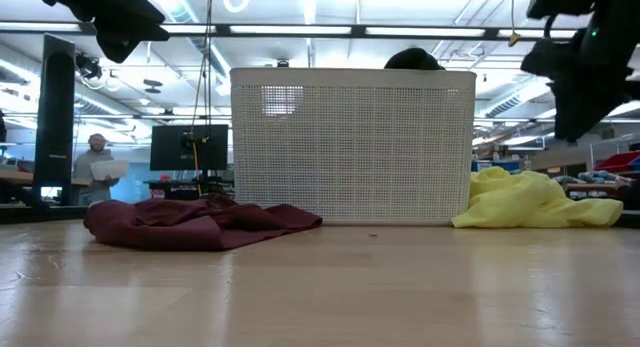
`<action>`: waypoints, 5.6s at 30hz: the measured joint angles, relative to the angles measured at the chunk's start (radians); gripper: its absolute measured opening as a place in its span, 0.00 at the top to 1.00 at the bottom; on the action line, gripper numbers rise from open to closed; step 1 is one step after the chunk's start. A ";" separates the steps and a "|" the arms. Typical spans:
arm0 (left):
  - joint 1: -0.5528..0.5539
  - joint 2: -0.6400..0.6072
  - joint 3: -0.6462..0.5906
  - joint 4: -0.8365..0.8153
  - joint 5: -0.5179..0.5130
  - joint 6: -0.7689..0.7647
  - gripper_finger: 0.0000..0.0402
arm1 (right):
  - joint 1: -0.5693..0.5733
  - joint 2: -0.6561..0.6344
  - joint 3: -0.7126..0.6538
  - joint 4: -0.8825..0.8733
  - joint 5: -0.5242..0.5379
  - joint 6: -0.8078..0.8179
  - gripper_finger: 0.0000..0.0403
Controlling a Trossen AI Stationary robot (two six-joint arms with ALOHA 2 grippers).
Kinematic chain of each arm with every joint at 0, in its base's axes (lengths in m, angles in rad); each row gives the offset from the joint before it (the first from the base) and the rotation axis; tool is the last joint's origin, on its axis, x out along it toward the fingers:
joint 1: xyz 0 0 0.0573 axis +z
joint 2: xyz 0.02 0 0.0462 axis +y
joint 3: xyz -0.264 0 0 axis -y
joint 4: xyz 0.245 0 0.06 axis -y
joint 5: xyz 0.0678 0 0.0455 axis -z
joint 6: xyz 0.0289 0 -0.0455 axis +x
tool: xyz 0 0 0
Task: Sort clothes
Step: Put the yellow polo shirt into the white bin
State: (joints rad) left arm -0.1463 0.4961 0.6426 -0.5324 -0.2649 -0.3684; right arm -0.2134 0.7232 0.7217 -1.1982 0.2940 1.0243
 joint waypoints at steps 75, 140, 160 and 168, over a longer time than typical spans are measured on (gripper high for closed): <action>0.000 0.001 0.000 0.088 -0.004 0.258 0.66 | -0.125 0.223 0.672 -0.218 0.287 -0.142 0.95; 0.000 0.001 0.000 0.094 -0.004 0.285 0.66 | -0.094 1.006 1.581 -0.066 -0.089 -0.763 0.95; 0.000 0.001 0.000 0.095 -0.004 0.285 0.66 | -0.149 1.438 1.309 0.314 -0.450 -0.674 0.94; 0.000 0.001 0.000 0.095 -0.004 0.285 0.66 | -0.168 1.527 1.314 0.324 -0.479 -0.599 0.85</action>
State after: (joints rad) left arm -0.1459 0.4970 0.6426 -0.4378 -0.2692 -0.0834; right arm -0.3817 2.2499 2.0354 -0.8745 -0.1849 0.4254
